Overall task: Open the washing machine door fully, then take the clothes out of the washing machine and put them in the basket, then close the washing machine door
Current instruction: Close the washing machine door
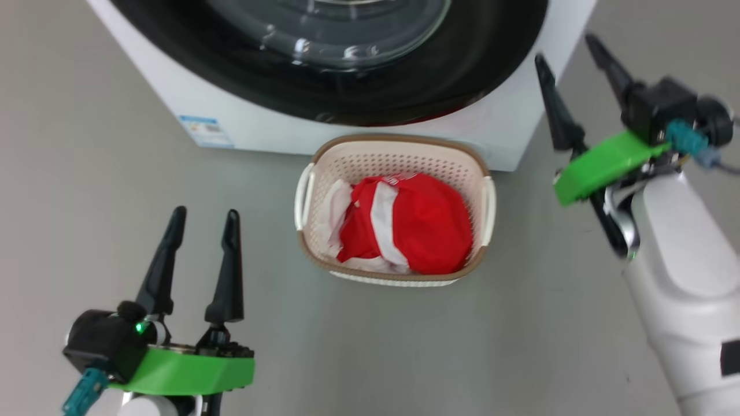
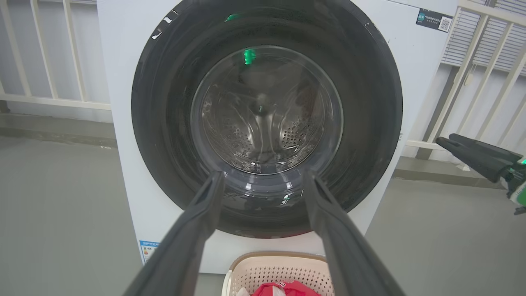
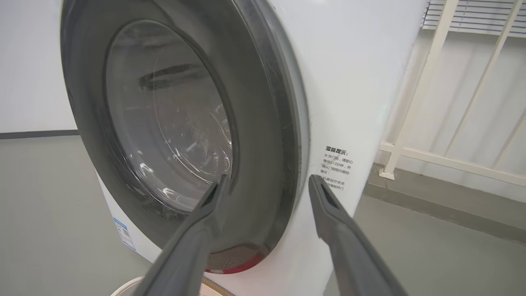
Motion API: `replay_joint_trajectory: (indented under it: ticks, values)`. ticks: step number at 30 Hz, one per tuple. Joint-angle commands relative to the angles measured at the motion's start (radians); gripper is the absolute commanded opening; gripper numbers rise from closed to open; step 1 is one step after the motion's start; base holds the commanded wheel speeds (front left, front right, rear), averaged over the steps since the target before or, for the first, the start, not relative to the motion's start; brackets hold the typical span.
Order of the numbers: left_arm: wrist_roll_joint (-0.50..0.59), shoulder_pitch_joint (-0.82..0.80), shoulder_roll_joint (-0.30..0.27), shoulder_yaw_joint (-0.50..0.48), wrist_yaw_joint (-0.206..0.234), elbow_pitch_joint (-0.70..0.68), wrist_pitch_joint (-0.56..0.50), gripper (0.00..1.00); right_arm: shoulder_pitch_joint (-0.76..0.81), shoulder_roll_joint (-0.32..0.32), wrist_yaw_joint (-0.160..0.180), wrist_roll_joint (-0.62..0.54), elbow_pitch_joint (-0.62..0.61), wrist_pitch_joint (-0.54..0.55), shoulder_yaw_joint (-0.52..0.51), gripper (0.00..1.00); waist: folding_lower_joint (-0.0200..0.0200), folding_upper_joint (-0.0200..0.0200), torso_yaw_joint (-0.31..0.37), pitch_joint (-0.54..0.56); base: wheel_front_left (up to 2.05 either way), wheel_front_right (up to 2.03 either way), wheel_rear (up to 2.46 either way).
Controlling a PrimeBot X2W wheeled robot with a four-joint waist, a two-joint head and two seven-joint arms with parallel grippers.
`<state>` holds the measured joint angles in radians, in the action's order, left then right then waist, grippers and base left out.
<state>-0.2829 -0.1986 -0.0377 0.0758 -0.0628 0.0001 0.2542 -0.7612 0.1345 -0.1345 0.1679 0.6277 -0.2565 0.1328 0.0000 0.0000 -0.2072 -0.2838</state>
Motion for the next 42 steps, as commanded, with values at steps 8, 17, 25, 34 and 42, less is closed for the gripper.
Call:
replay_joint_trajectory:
  ticks: [8,17,25,34,42]
  values:
    - [-0.008,0.045,-0.013,-0.074,-0.027,-0.029,0.008,1.0,0.177,-0.038,0.004,0.008,-0.148,-0.005,-0.018,1.0,0.0,0.0,0.134,0.097,0.0,0.0,0.0]
    - [0.004,0.078,-0.013,-0.112,-0.033,-0.006,0.008,1.0,0.301,-0.038,0.004,-0.004,-0.258,-0.005,-0.025,1.0,0.0,0.0,0.2,0.16,0.0,0.0,0.0]
    - [0.03,0.135,-0.015,-0.143,-0.041,0.028,0.008,1.0,0.437,-0.023,0.004,0.004,-0.353,-0.005,-0.021,1.0,0.0,0.0,0.243,0.243,0.0,0.0,0.0]
    - [0.035,0.209,-0.014,-0.181,-0.05,0.041,0.008,1.0,0.57,-0.025,0.004,0.02,-0.449,-0.005,-0.053,1.0,0.0,0.0,0.27,0.299,0.0,0.0,0.0]
    - [0.039,0.258,-0.013,-0.202,-0.059,0.017,0.008,1.0,0.668,-0.032,0.004,0.017,-0.53,-0.005,-0.084,1.0,0.0,0.0,0.269,0.329,0.0,0.0,0.0]
